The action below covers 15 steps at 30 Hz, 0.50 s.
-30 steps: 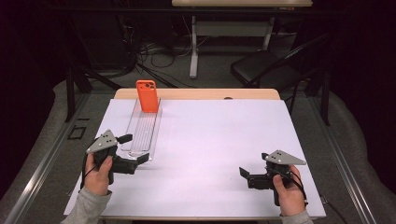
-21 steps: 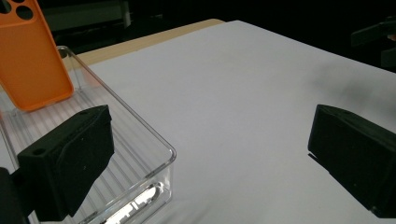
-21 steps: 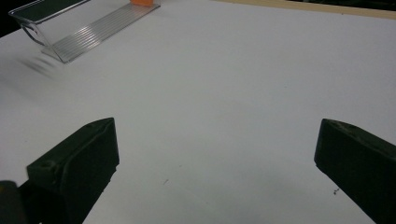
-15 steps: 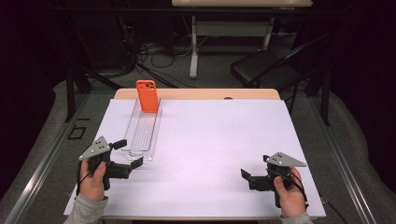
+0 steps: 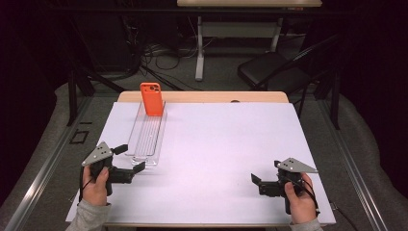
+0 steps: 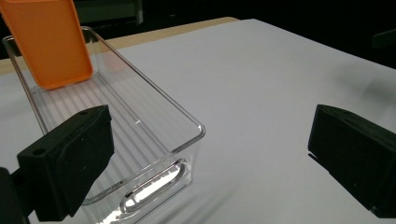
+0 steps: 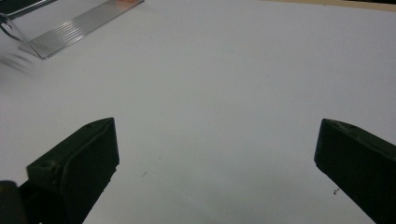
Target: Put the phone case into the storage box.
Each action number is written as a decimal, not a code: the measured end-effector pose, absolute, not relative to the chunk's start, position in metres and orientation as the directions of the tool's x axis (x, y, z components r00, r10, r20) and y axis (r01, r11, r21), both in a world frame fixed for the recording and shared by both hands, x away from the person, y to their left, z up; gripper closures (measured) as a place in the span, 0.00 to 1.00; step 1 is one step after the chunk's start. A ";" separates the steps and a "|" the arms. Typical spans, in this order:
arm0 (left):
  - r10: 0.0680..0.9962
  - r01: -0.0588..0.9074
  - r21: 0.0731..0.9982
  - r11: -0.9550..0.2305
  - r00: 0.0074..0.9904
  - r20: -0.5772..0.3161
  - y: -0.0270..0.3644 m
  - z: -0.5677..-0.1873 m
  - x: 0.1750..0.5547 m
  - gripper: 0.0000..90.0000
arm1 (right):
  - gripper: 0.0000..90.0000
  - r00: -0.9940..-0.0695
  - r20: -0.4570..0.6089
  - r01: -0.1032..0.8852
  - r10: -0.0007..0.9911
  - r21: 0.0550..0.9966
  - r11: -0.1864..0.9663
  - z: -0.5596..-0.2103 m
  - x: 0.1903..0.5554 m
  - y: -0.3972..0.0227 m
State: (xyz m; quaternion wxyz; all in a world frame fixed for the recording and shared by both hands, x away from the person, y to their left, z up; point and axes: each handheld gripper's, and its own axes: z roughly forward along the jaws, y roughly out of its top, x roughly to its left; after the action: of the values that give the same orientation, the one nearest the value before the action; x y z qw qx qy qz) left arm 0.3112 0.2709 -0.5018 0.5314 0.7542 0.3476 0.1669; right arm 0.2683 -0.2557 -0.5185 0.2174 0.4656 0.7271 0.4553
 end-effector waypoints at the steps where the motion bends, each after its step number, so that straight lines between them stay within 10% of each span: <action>1: 0.703 0.348 0.918 -0.188 0.700 -0.121 0.271 -0.503 0.311 0.01 | 0.00 -0.470 0.107 0.477 0.876 0.866 0.150 -0.519 0.269 -0.256; 15: 0.712 0.351 0.921 -0.168 0.690 -0.133 0.274 -0.506 0.312 0.01 | 0.00 -0.445 0.127 0.496 0.887 0.859 0.125 -0.527 0.271 -0.263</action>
State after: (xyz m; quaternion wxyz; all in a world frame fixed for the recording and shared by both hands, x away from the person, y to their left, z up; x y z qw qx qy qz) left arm 0.3123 0.2742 -0.5065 0.5374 0.7457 0.3565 0.1677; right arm 0.2715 -0.2626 -0.5274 0.2153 0.4810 0.7185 0.4539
